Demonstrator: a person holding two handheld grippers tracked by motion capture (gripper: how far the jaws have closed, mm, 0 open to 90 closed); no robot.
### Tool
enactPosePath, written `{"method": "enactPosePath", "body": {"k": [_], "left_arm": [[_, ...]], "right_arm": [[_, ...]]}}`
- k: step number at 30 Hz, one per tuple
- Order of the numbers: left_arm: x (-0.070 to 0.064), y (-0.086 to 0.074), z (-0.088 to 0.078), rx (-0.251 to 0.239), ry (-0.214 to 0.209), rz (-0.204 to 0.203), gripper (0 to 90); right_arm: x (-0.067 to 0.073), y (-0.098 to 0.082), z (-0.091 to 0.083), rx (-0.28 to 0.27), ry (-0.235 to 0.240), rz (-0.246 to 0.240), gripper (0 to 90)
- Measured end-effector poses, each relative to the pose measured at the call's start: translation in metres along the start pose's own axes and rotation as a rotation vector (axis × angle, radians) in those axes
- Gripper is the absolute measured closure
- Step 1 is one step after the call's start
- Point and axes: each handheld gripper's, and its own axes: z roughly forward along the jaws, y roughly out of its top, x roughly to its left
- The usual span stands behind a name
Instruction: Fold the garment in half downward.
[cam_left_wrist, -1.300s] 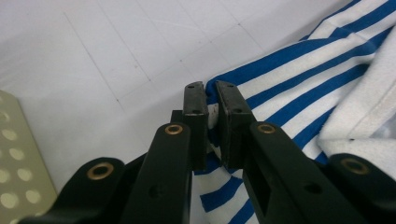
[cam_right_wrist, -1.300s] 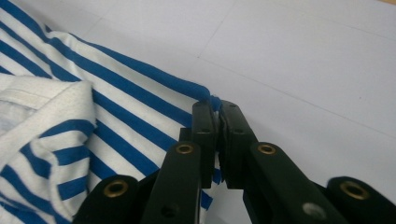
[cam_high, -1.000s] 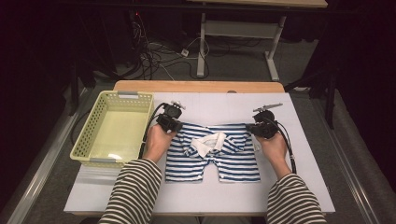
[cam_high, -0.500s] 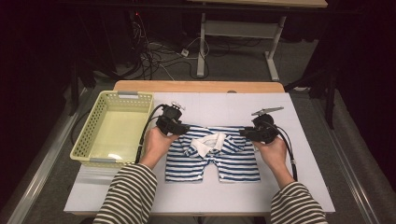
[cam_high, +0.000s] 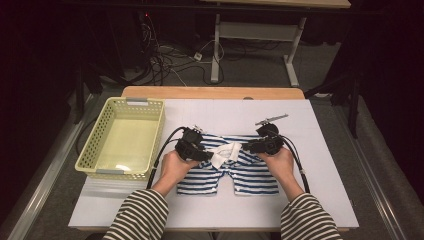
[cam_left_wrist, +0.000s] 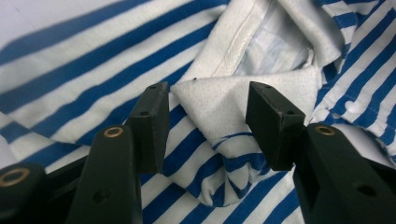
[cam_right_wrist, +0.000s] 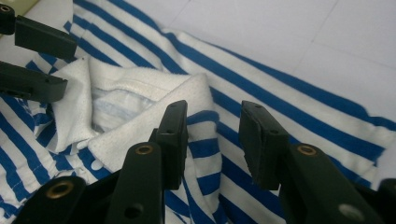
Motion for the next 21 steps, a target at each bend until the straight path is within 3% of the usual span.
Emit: {"method": "enactPosePath", "body": {"k": [2, 6, 9, 10, 11, 13, 15, 21], "left_arm": [[0.000, -0.002, 0.002, 0.005, -0.008, -0.007, 48.4], [0.001, -0.006, 0.005, 0.013, -0.030, -0.017, 50.9], [0.002, -0.008, 0.008, 0.025, -0.050, -0.022, 54.5], [0.003, -0.009, 0.008, 0.029, -0.057, -0.022, 61.7], [0.003, -0.009, 0.008, 0.030, -0.063, -0.020, 61.7], [0.003, -0.009, 0.007, 0.023, -0.079, -0.015, 72.4], [0.001, -0.009, 0.004, 0.014, -0.085, -0.001, 77.0], [-0.007, -0.011, -0.008, -0.026, -0.055, 0.058, 78.4]], "right_arm": [[0.001, 0.000, 0.002, 0.011, 0.004, -0.007, 66.1], [0.006, -0.004, 0.006, 0.064, 0.011, -0.053, 84.7], [0.009, -0.006, 0.004, 0.067, 0.008, -0.071, 86.8], [0.012, -0.009, 0.000, 0.060, -0.005, -0.094, 87.3], [0.012, -0.009, 0.000, 0.060, -0.005, -0.094, 87.3], [0.016, -0.014, -0.006, 0.041, -0.009, -0.116, 87.4], [0.018, -0.017, -0.010, 0.027, -0.011, -0.122, 87.5], [0.022, -0.027, -0.016, 0.005, -0.015, -0.137, 87.5]]}}
